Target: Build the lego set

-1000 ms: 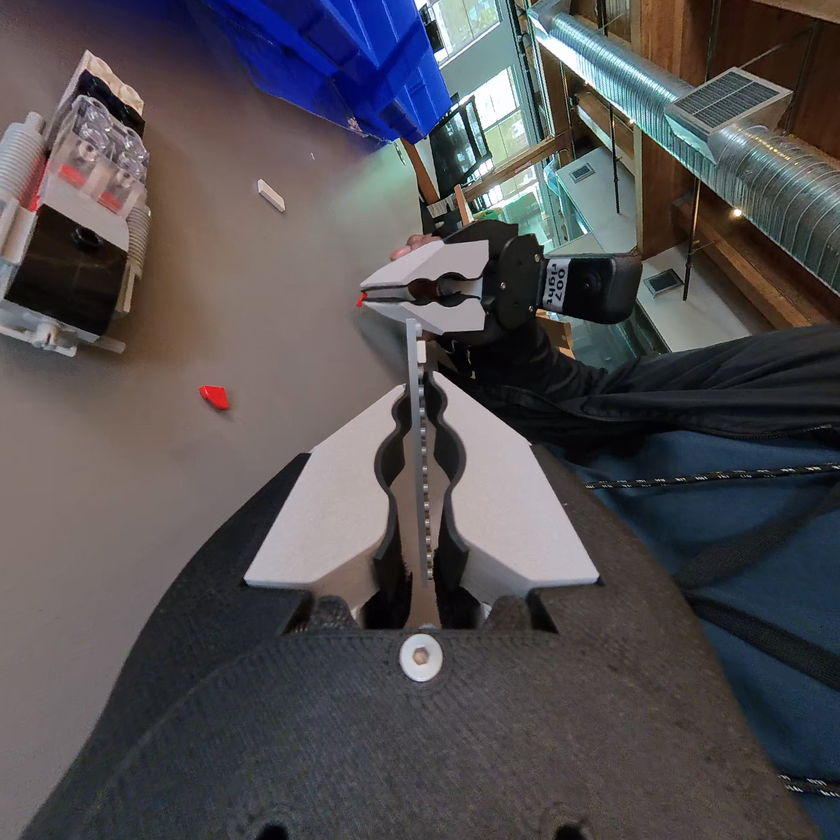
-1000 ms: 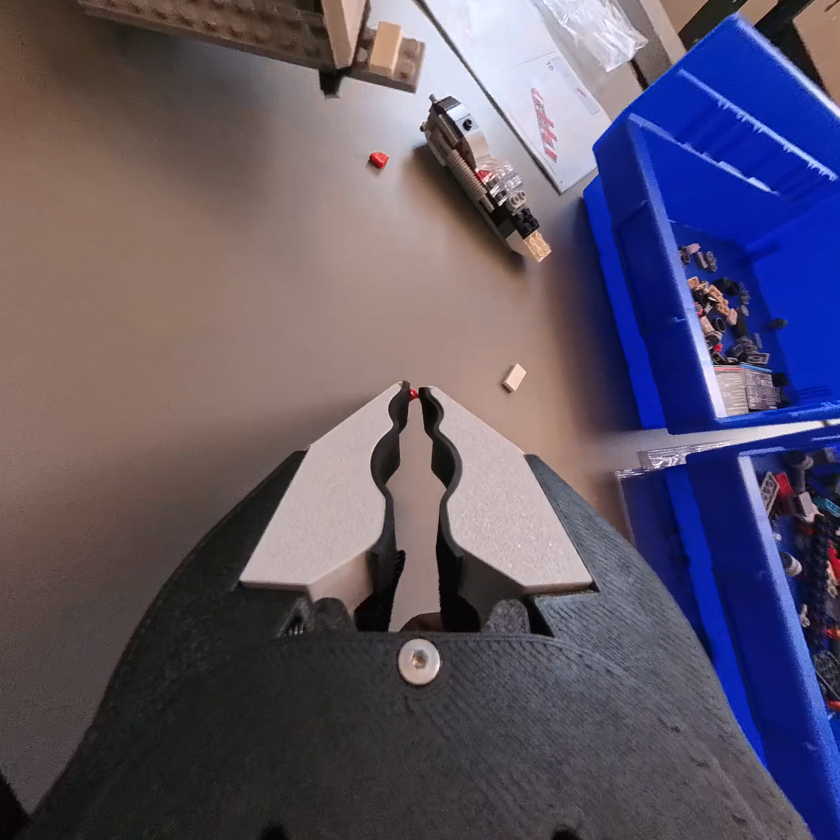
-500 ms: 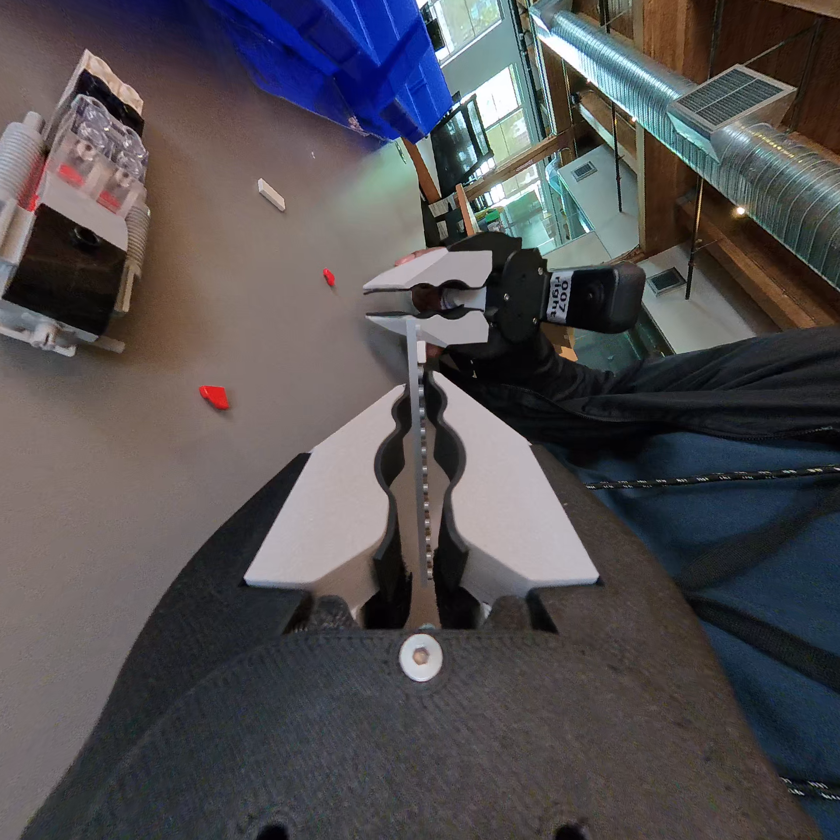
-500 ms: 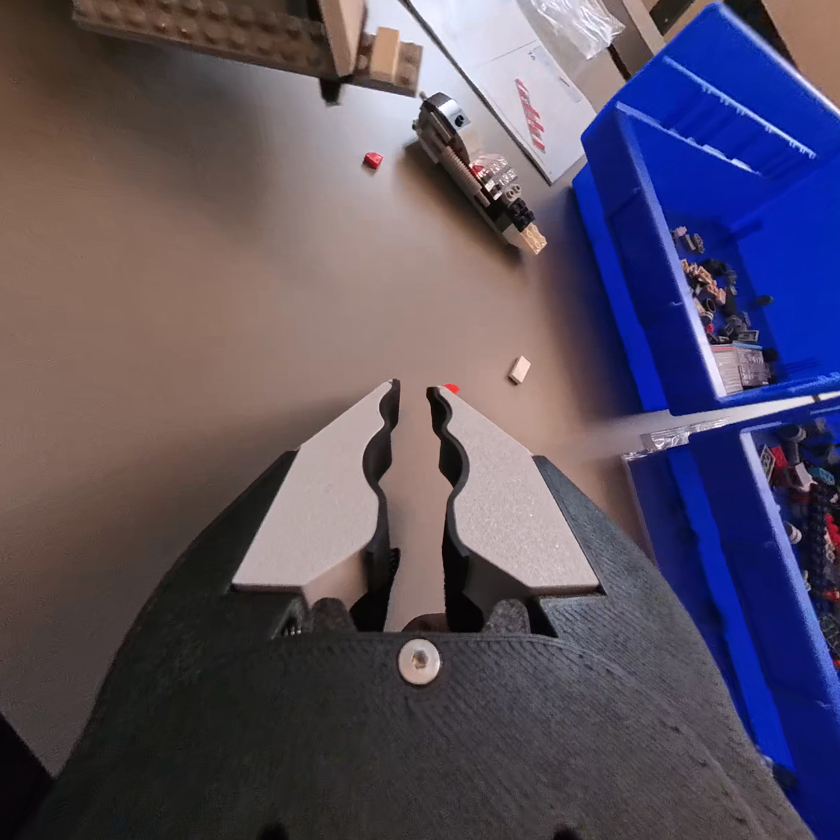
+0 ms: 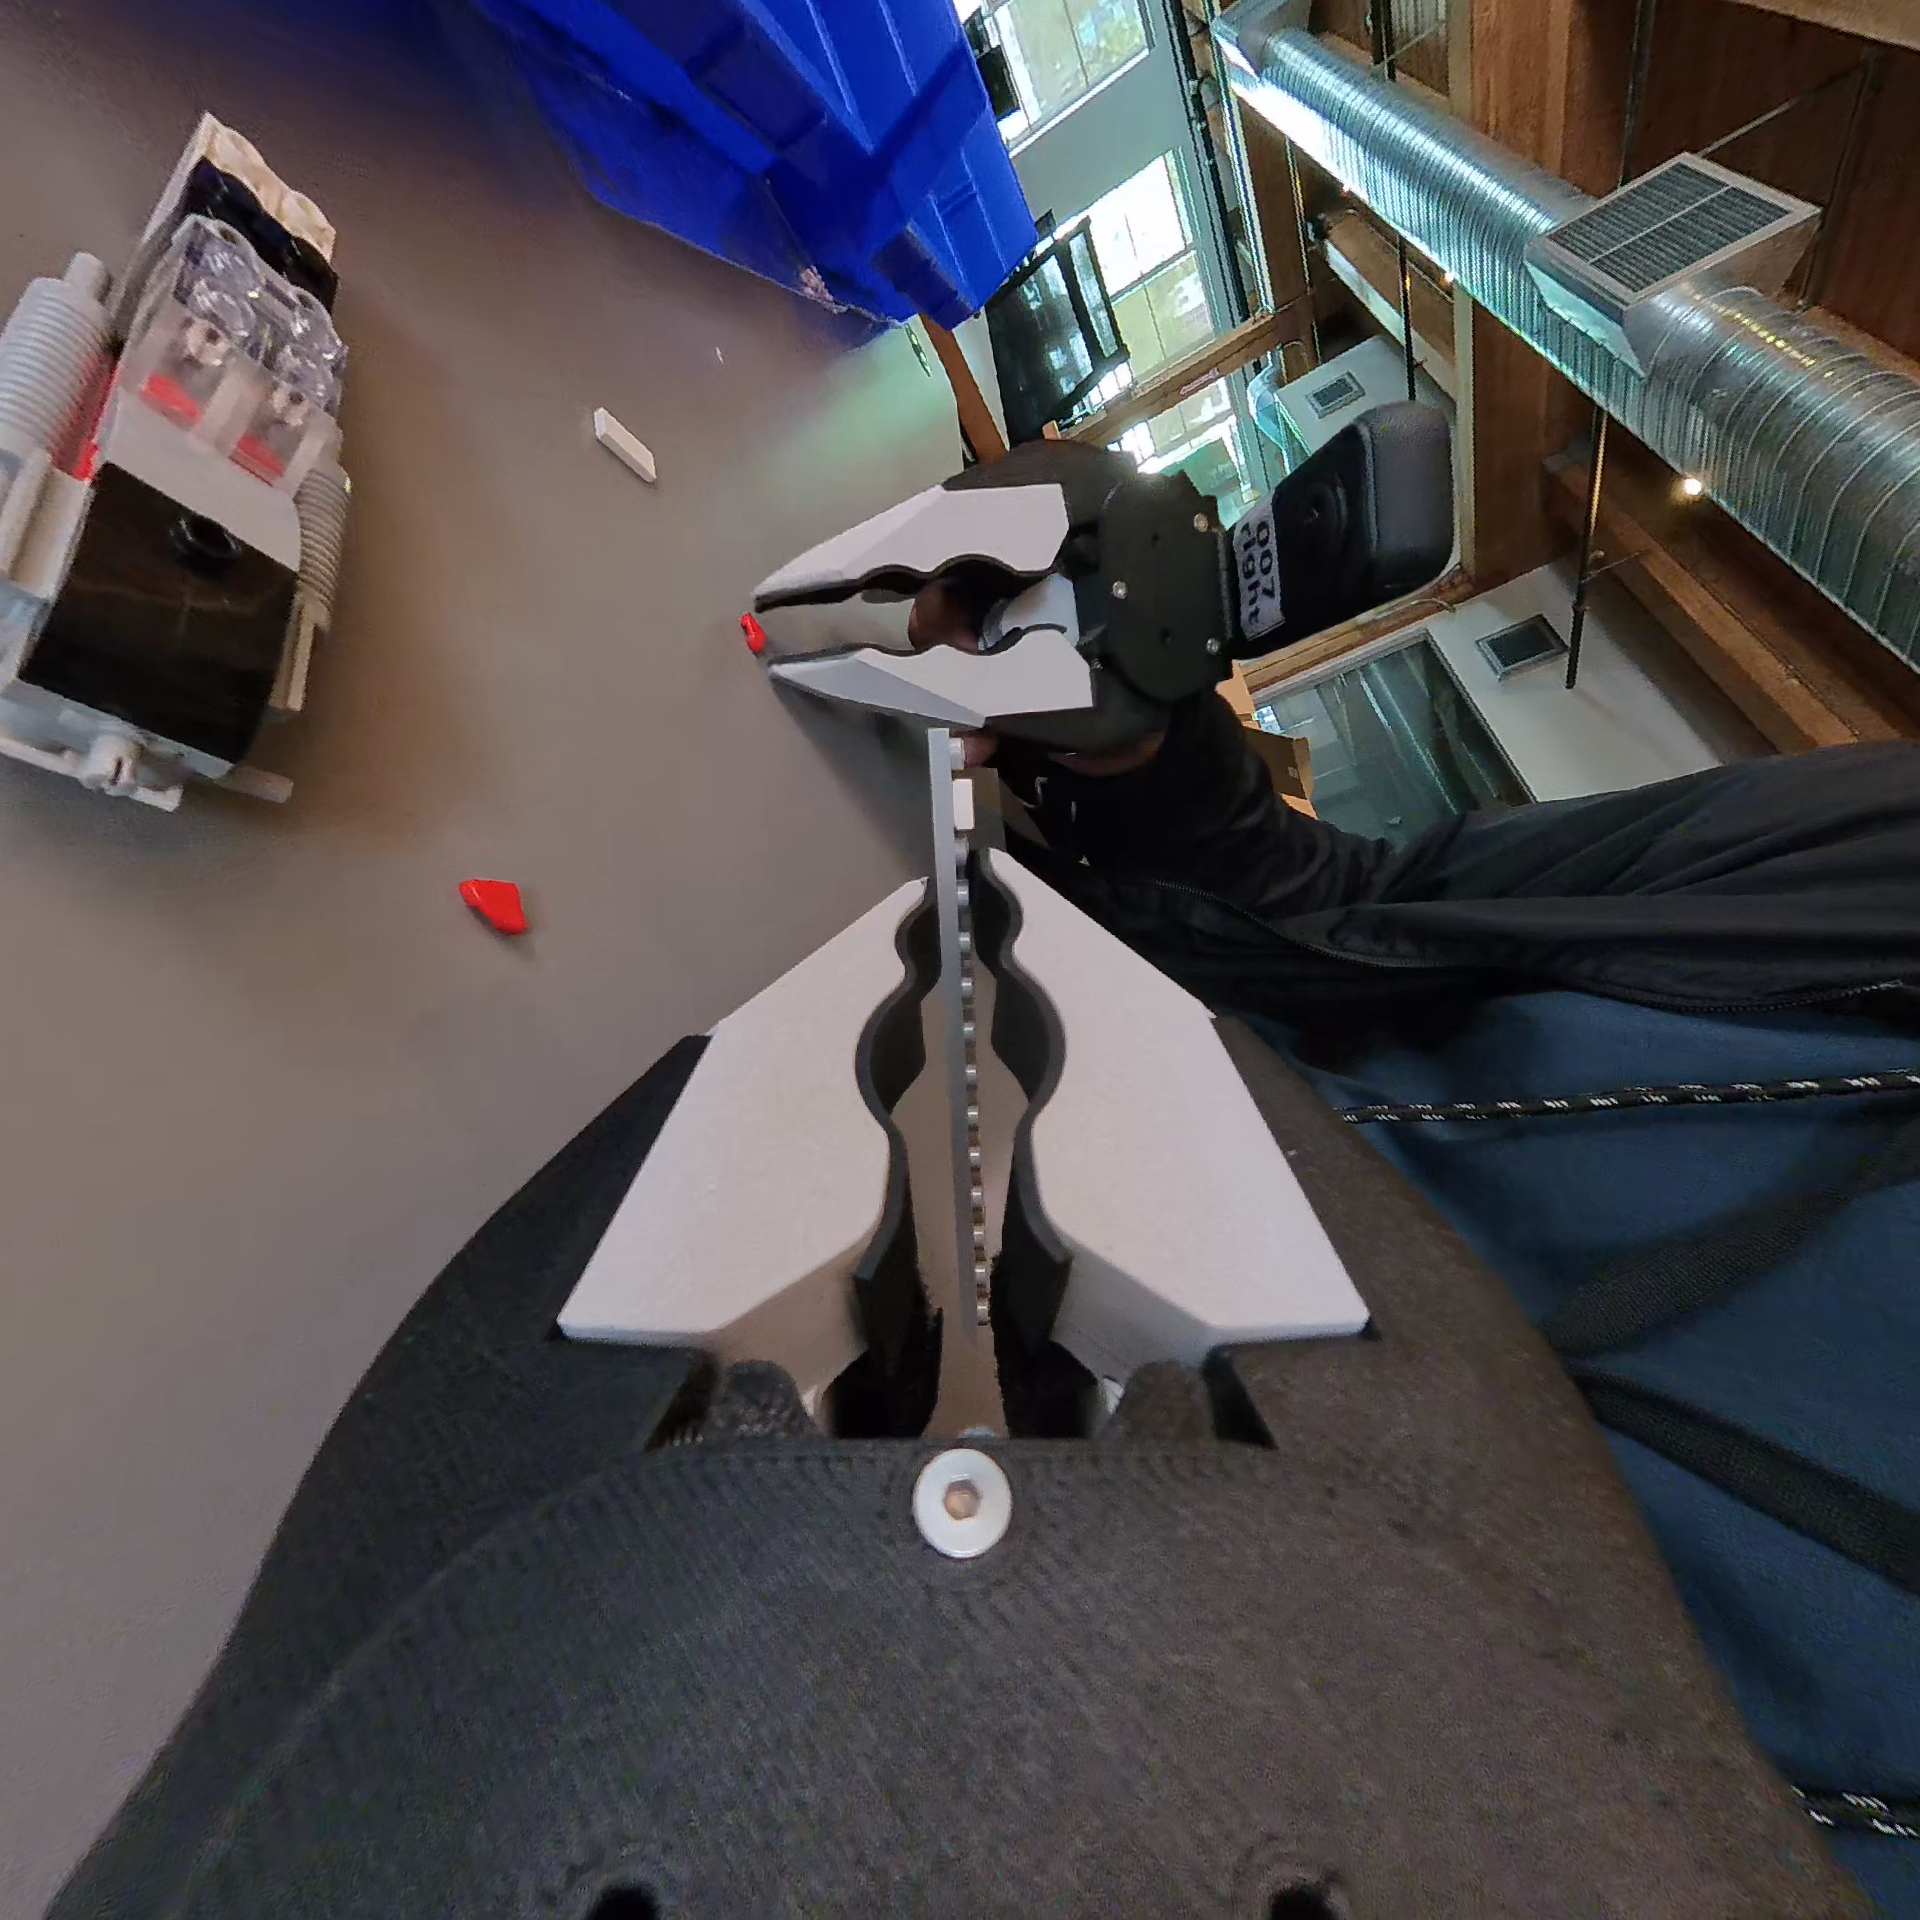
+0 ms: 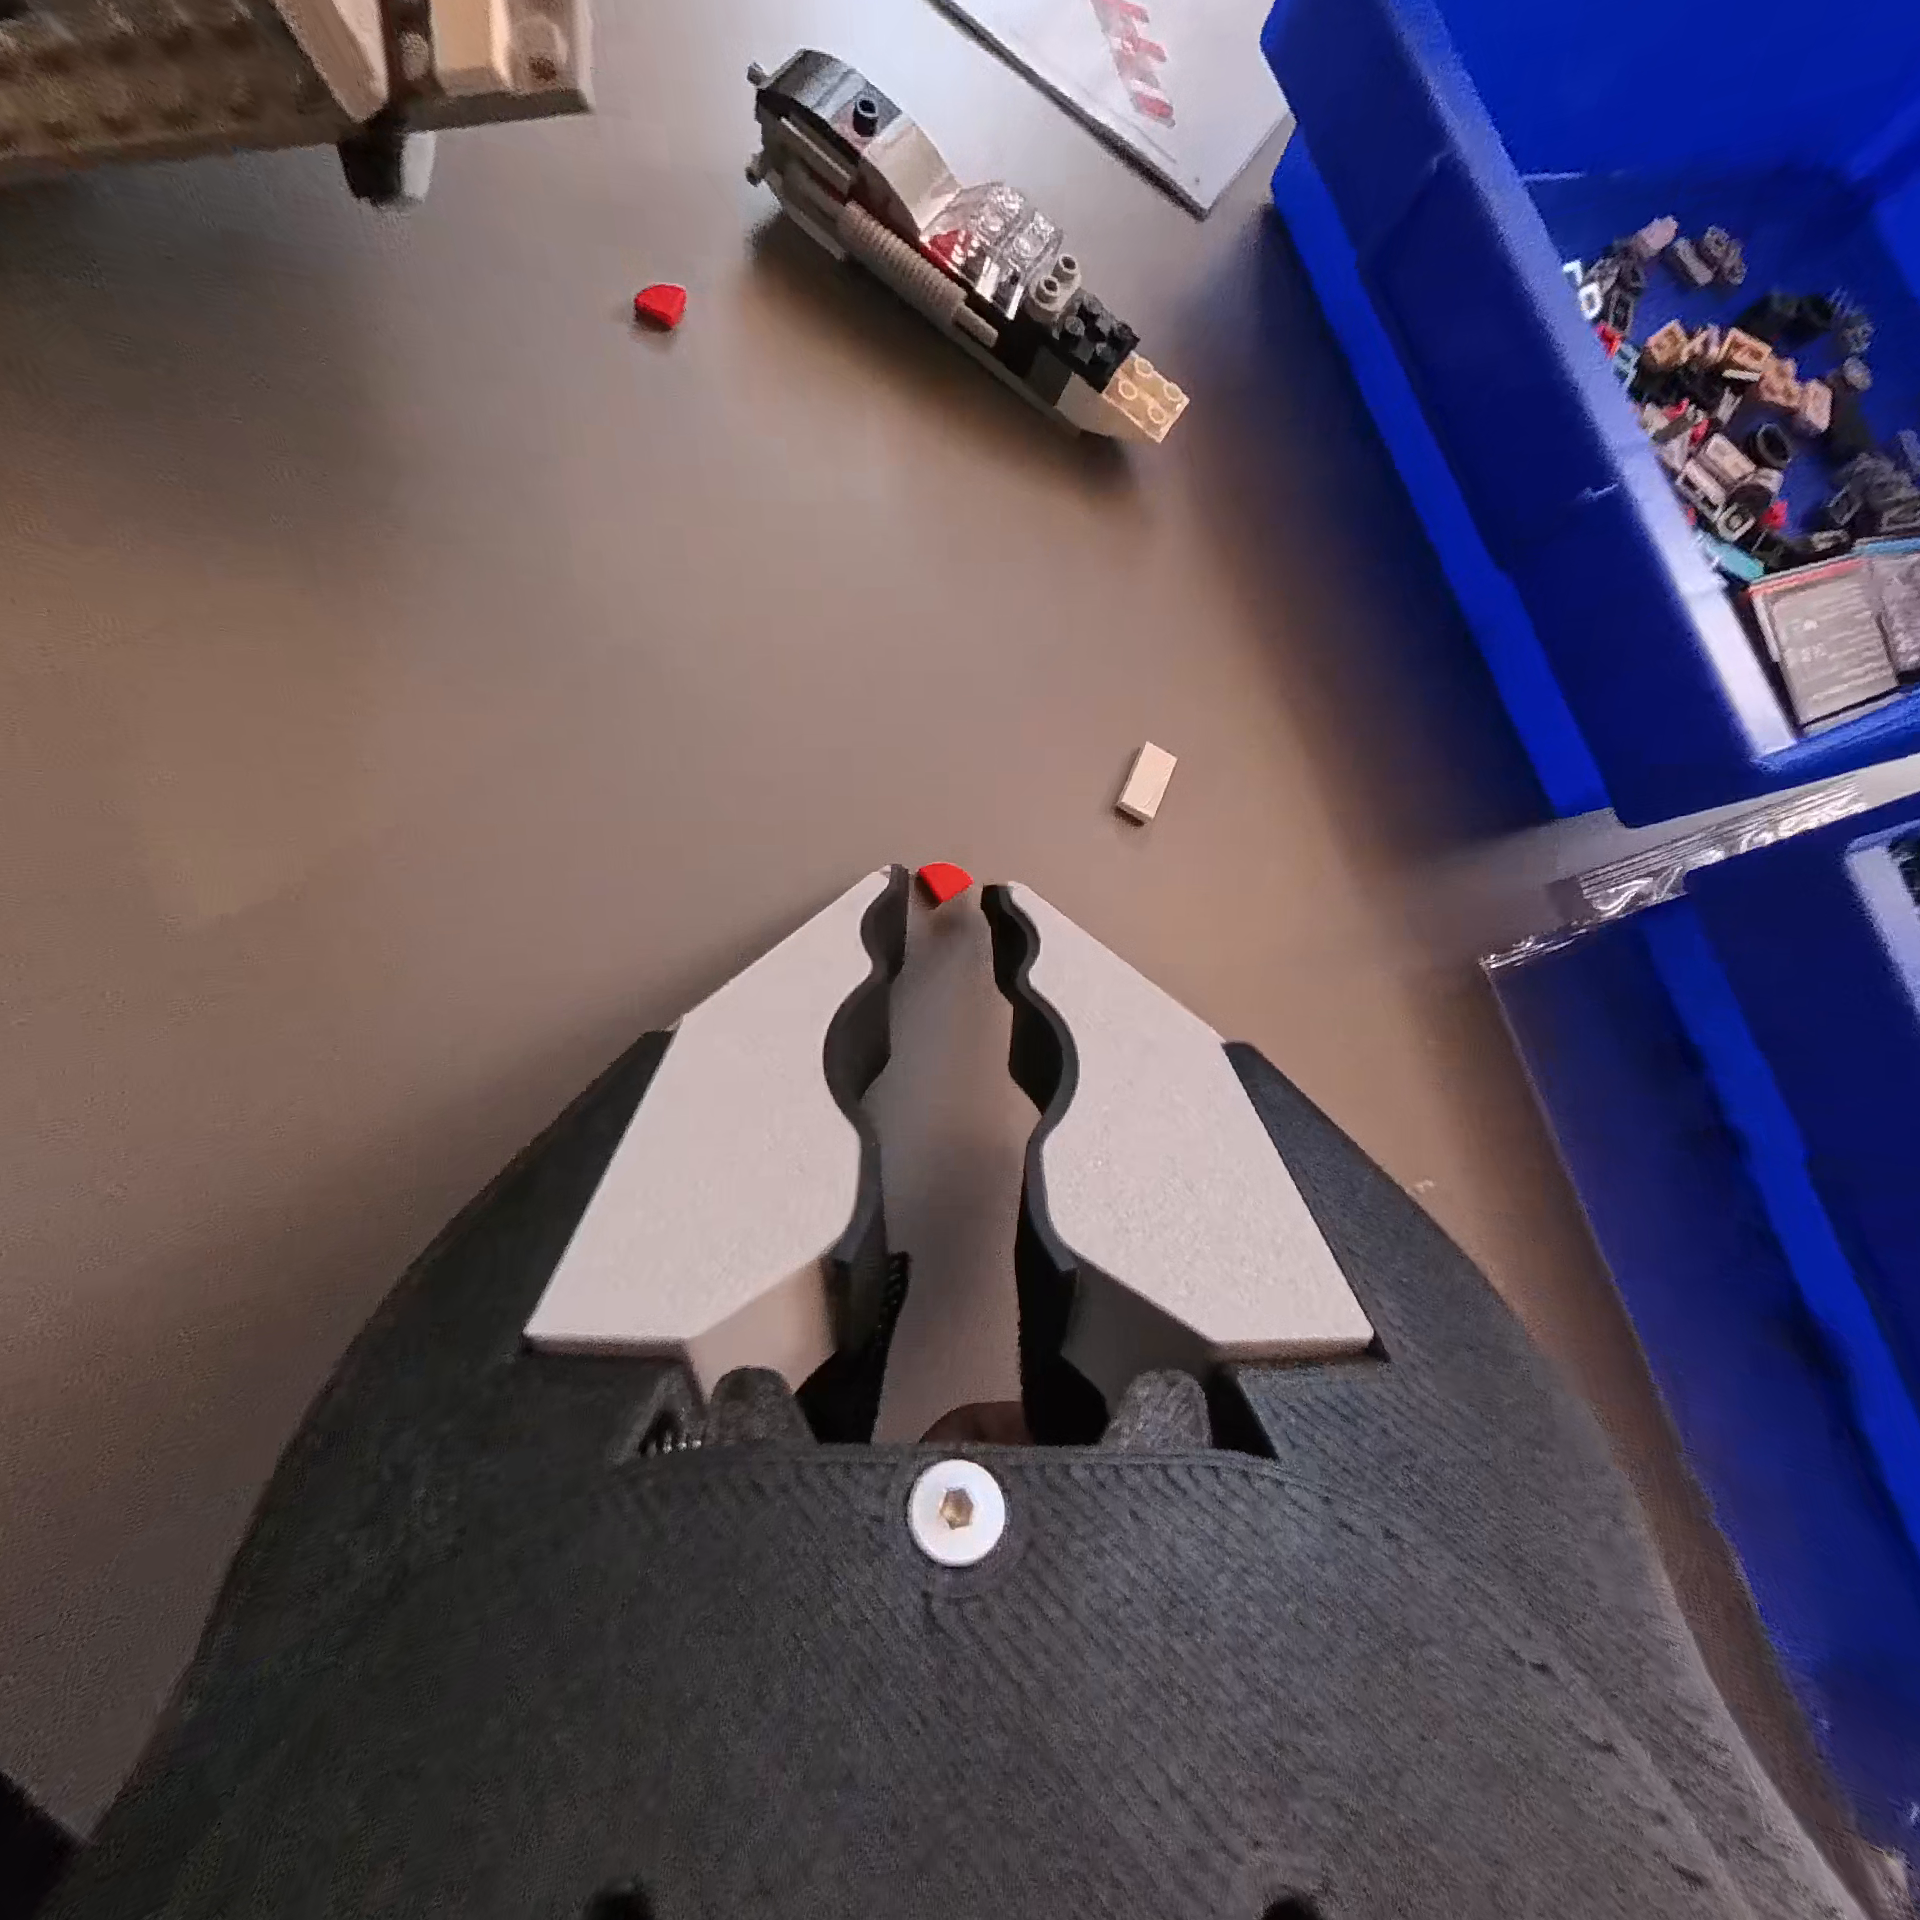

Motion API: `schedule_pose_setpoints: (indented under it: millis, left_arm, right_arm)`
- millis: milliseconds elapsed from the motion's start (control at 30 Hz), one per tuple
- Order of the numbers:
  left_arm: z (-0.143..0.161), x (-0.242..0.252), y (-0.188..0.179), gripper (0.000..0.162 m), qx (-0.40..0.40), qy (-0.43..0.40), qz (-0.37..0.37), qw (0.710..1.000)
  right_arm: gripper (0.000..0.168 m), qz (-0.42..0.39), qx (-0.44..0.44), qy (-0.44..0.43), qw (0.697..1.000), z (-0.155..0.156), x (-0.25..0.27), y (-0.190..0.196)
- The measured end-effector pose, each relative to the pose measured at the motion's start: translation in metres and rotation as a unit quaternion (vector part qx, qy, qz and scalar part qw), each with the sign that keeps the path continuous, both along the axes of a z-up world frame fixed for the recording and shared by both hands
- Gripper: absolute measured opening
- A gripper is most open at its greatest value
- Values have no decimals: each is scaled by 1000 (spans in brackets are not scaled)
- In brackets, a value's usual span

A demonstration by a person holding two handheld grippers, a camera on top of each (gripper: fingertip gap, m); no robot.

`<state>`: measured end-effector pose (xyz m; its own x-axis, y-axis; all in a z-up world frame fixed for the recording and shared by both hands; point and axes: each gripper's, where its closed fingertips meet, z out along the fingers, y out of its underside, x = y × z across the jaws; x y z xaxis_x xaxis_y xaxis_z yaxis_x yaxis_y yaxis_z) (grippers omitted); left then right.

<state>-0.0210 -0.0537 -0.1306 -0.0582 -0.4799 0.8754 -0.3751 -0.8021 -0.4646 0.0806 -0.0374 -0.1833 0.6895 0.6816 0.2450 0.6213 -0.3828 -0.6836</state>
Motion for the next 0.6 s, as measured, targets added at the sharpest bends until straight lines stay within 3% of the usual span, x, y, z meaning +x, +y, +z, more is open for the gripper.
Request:
schedule_pose_setpoints:
  millis: [400, 600]
  left_arm:
    - [-1, 0, 0, 6, -2, 4, 1, 1000]
    - [-1, 0, -1, 6, 1, 4, 0, 1000]
  right_arm:
    - [26, 23, -25, 29, 999, 1, -25, -9]
    - [26, -10, -12, 41, 999, 7, -8, 2]
